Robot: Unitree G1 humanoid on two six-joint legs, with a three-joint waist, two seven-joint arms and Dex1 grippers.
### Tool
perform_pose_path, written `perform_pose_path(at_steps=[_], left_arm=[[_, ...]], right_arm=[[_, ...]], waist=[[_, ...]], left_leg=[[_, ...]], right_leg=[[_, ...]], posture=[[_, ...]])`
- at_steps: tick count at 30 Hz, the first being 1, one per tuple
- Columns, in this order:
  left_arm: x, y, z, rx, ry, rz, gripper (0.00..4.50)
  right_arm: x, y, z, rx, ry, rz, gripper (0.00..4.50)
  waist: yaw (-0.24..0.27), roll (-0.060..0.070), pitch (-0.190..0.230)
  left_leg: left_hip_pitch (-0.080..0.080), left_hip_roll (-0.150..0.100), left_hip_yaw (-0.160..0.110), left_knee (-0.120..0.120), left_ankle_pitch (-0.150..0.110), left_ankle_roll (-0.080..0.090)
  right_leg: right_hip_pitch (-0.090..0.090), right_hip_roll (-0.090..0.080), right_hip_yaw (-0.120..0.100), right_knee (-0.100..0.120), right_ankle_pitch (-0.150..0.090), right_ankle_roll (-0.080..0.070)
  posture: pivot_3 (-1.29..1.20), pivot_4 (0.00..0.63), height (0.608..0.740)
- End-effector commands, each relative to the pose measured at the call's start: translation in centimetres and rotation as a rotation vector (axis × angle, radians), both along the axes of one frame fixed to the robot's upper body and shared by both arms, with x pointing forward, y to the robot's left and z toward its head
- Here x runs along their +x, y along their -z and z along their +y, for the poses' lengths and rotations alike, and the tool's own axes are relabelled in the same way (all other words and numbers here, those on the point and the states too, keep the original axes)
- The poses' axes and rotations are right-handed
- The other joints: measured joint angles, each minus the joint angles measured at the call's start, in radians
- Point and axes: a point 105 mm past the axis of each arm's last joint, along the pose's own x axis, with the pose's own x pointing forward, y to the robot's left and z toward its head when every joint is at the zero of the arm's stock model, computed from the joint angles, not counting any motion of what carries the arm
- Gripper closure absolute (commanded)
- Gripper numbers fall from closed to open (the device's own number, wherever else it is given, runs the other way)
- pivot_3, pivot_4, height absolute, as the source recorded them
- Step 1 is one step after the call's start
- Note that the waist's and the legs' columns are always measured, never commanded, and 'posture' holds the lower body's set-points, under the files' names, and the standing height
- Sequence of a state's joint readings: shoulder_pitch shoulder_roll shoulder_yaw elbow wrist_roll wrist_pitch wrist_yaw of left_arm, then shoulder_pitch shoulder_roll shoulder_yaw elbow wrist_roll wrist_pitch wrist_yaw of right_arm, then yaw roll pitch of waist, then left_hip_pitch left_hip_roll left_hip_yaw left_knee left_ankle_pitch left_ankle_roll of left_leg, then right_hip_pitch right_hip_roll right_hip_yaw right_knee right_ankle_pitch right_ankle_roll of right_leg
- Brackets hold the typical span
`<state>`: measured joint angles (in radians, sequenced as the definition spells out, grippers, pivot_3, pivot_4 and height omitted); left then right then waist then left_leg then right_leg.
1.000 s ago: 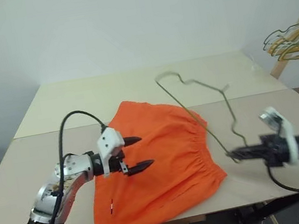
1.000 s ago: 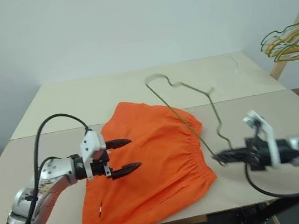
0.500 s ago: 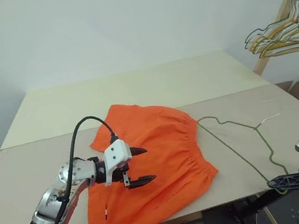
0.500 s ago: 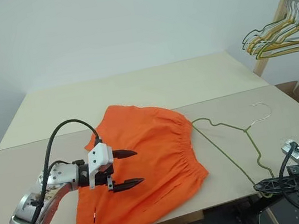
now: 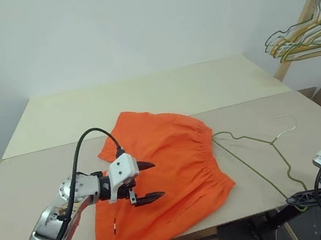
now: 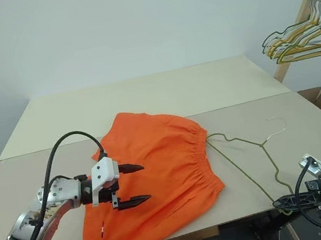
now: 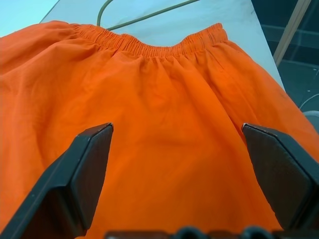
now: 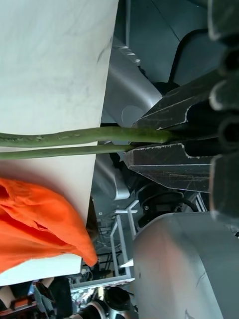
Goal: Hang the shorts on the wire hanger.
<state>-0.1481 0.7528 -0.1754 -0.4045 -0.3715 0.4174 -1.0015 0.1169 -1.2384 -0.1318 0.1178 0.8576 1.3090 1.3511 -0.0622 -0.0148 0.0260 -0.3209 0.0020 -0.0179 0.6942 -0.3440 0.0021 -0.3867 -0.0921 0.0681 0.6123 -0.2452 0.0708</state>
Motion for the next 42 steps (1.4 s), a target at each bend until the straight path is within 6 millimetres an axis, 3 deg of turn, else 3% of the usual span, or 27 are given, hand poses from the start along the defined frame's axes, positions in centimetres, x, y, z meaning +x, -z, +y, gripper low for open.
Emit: perform_pose_path(at_steps=[1, 13, 24, 33, 42], left_arm=[[-0.1, -1.0, -0.1, -0.005, 0.01, -0.045, 0.02], [-0.2, -0.6, 0.1, 0.016, 0.01, -0.045, 0.02], [0.0, -0.4, 0.5, 0.038, -0.003, -0.059, 0.02], [-0.1, -0.2, 0.4, 0.037, -0.014, -0.062, 0.02], [0.0, -0.1, 0.3, 0.035, -0.026, -0.07, 0.02]], right_arm=[[0.1, -0.7, 0.5, 0.027, -0.035, -0.05, 4.5], [-0.1, -0.4, 1.8, 0.068, -0.121, -0.039, 4.5], [3.9, 1.4, 1.6, 0.006, -0.116, -0.022, 4.5], [6.0, 1.5, 3.0, 0.048, -0.198, -0.059, 4.5], [9.2, 2.1, 3.9, 0.046, -0.125, -0.061, 4.5]], waist=[[0.003, 0.0, 0.0], [0.018, 0.0, 0.0], [0.018, 0.001, -0.001], [0.02, 0.002, -0.001], [0.018, 0.003, -0.002]], left_leg=[[0.0, 0.0, 0.0, 0.0, 0.0, 0.0], [0.0, 0.0, 0.0, 0.0, 0.0, 0.0], [0.0, 0.0, 0.001, 0.001, 0.0, 0.0], [0.0, 0.0, 0.0, 0.001, 0.0, 0.0], [0.001, 0.0, 0.0, 0.001, 0.0, -0.001]], right_leg=[[0.0, 0.0, 0.0, 0.0, 0.0, 0.0], [0.0, 0.0, 0.0, 0.0, 0.0, 0.0], [0.0, 0.0, 0.0, 0.0, 0.001, 0.0], [0.0, 0.0, 0.0, 0.0, 0.001, 0.0], [-0.001, -0.001, 0.0, 0.001, 0.002, -0.001]], posture=[[-0.09, 0.0, 0.74], [-0.09, 0.0, 0.74], [-0.06, 0.0, 0.74], [-0.04, 0.0, 0.74], [-0.02, 0.0, 0.74]])
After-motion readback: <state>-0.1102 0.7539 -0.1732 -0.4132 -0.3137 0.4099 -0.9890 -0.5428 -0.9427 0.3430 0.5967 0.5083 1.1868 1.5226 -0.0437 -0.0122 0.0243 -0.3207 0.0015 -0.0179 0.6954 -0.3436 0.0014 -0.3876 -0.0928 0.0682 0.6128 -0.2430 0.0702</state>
